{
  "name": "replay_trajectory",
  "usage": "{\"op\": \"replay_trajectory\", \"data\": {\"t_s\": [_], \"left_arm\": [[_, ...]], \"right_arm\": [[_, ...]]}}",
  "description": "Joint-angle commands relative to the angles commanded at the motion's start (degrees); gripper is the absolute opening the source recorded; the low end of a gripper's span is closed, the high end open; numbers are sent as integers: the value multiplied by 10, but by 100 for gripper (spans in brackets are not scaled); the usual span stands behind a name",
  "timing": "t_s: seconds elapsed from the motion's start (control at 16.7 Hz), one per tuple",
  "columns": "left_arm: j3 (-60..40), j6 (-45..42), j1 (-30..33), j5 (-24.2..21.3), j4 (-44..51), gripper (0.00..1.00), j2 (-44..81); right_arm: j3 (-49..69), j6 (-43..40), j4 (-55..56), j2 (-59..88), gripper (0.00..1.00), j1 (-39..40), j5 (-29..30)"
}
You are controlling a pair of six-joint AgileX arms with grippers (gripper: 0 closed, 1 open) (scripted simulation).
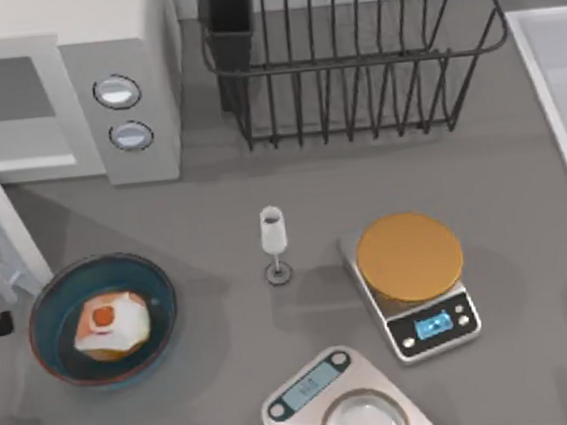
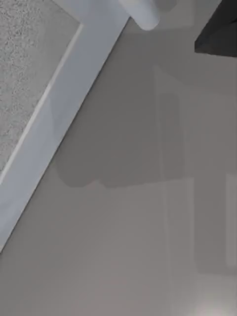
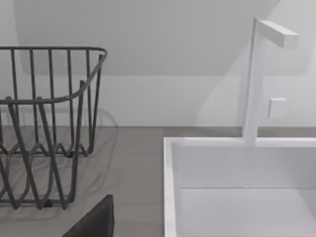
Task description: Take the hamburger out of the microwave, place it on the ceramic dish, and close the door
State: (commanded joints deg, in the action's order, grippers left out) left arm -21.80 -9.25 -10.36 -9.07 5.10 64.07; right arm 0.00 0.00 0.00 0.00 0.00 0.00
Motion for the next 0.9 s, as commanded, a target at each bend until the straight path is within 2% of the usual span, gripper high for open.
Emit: {"op": "replay_trajectory", "data": {"t_s": [0.18,0.3,0.66,0.9], "left_arm": [[17,63,80,57,-2,0,-30],[24,85,103,77,-3,0,-42],[16,87,104,78,-8,0,-32],[-38,87,106,78,-44,0,59]], "right_arm": [[0,0,0,0,100,0,0],[0,0,0,0,100,0,0],[0,0,0,0,100,0,0],[0,0,0,0,100,0,0]]}}
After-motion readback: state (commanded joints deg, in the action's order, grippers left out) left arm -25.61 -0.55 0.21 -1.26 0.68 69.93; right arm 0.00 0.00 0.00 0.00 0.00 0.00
